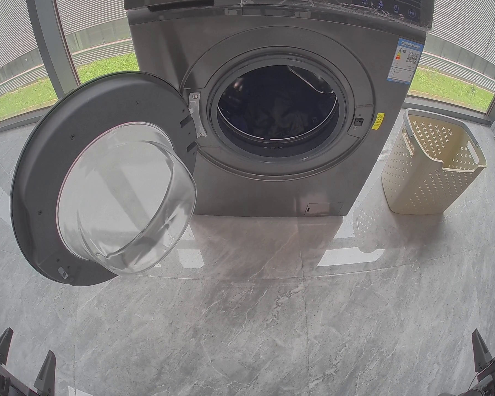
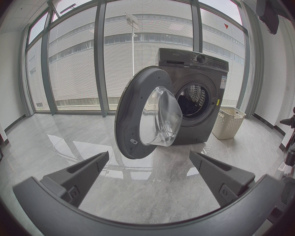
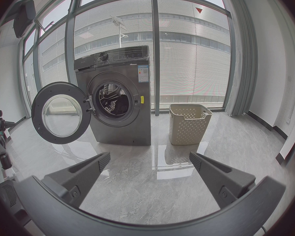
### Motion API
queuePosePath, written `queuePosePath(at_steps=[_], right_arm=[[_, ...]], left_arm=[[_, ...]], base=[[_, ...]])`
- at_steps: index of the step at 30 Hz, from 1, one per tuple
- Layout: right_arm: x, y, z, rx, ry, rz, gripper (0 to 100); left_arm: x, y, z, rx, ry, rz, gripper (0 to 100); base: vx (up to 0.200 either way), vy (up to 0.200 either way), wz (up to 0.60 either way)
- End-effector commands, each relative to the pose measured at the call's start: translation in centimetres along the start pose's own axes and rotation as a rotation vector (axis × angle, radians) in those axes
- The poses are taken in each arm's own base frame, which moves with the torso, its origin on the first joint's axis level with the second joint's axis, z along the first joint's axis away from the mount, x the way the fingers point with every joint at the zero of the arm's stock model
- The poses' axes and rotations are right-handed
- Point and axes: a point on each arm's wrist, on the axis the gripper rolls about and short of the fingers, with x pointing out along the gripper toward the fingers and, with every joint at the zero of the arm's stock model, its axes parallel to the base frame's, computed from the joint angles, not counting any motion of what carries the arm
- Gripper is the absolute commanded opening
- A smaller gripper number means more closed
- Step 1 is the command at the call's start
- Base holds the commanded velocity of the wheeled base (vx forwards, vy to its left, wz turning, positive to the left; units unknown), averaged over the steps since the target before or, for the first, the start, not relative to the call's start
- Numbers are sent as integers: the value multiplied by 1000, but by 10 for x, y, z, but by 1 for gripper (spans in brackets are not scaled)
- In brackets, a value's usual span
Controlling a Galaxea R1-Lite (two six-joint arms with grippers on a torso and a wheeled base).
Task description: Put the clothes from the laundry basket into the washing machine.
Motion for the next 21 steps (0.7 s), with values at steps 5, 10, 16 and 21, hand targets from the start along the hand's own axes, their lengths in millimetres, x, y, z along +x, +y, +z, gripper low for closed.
queuePosePath(at_steps=[5, 10, 16, 21], right_arm=[[0, 0, -5, 0, 1, 0, 100], [0, 0, -5, 0, 1, -1, 100], [0, 0, -5, 0, 1, -1, 100], [0, 0, -5, -1, 1, 0, 100]], left_arm=[[0, 0, -5, -1, 5, 1, 100], [0, 0, -5, -1, 5, -1, 100], [0, 0, -5, 0, 5, -1, 100], [0, 0, -5, -1, 5, 1, 100]], base=[[0, 200, 0], [0, 200, 0], [0, 167, 0], [0, 0, 0]])
